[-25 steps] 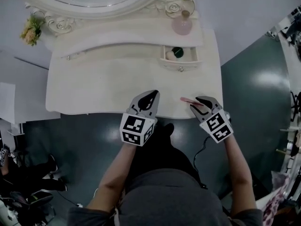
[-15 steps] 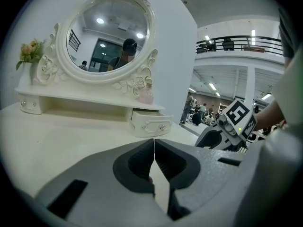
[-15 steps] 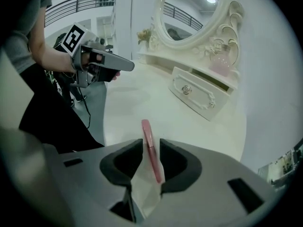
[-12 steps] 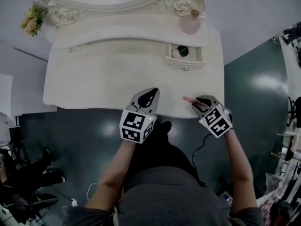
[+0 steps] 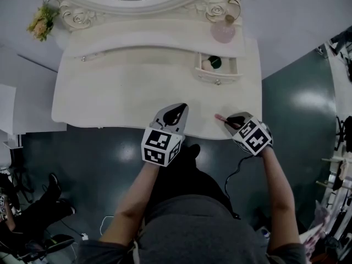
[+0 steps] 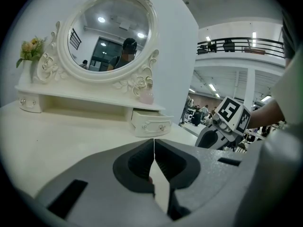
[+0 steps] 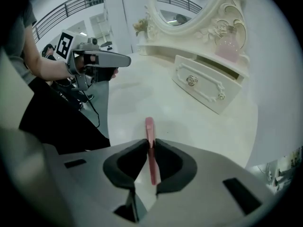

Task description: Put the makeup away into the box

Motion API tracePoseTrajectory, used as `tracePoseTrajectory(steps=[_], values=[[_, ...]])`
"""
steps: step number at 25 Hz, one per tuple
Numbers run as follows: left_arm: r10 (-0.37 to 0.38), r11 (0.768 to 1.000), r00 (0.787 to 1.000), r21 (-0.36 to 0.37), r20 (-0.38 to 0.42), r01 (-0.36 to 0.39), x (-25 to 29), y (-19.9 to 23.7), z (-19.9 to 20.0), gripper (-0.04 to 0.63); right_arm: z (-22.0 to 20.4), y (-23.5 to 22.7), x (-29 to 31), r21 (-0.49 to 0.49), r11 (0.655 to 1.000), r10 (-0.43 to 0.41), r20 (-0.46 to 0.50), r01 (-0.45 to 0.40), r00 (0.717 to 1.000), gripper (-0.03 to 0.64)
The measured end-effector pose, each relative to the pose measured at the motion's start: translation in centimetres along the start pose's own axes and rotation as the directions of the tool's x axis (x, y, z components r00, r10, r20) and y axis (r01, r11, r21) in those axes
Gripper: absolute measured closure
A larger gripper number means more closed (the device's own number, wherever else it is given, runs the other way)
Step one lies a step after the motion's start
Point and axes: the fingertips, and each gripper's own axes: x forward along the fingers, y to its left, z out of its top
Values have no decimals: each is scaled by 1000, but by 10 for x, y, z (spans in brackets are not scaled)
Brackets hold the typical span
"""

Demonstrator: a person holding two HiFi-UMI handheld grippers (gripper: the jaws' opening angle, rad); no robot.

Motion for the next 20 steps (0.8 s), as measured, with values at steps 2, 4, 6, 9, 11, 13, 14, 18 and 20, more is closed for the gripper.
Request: tracePoseTrajectory(steps=[2, 4, 6, 9, 11, 13, 14, 18, 20], values=[[-5, 1000, 1000, 3, -2, 5, 1, -2, 0, 588, -1, 0, 1, -14, 1000, 2, 0, -2, 1000, 564], [-9, 1000, 1000, 9, -2, 10, 2, -5, 1, 588, 0, 2, 1, -27, 1000, 1, 1, -1, 1000, 566], [-12, 1000, 1000, 18, -2, 12, 3, -6, 3, 588, 0, 5, 0, -34, 999, -2, -1, 2, 1000, 568], [-11, 999, 1000, 32, 0, 11, 3, -8, 6, 588, -1, 9, -2, -32, 999, -1, 10, 1, 1000, 568], [-8, 999, 1000, 42, 4, 7, 4, -8, 10, 588, 0, 11, -7, -16, 1000, 2, 36, -2, 999, 568], [-3, 999, 1000, 52, 8, 2, 4, -9, 13, 588, 4, 9, -14, 6, 1000, -4, 80, 3, 997, 568], [0, 998, 1000, 57, 10, 0, 5, -9, 15, 588, 6, 8, -18, 20, 1000, -10, 104, 8, 995, 568], [7, 997, 1000, 76, 20, -9, 9, -14, 23, 588, 17, 1, -43, 72, 997, -40, 183, 27, 982, 568], [9, 996, 1000, 85, 26, -12, 10, -16, 27, 588, 23, -1, -53, 76, 997, -48, 214, 33, 976, 568]])
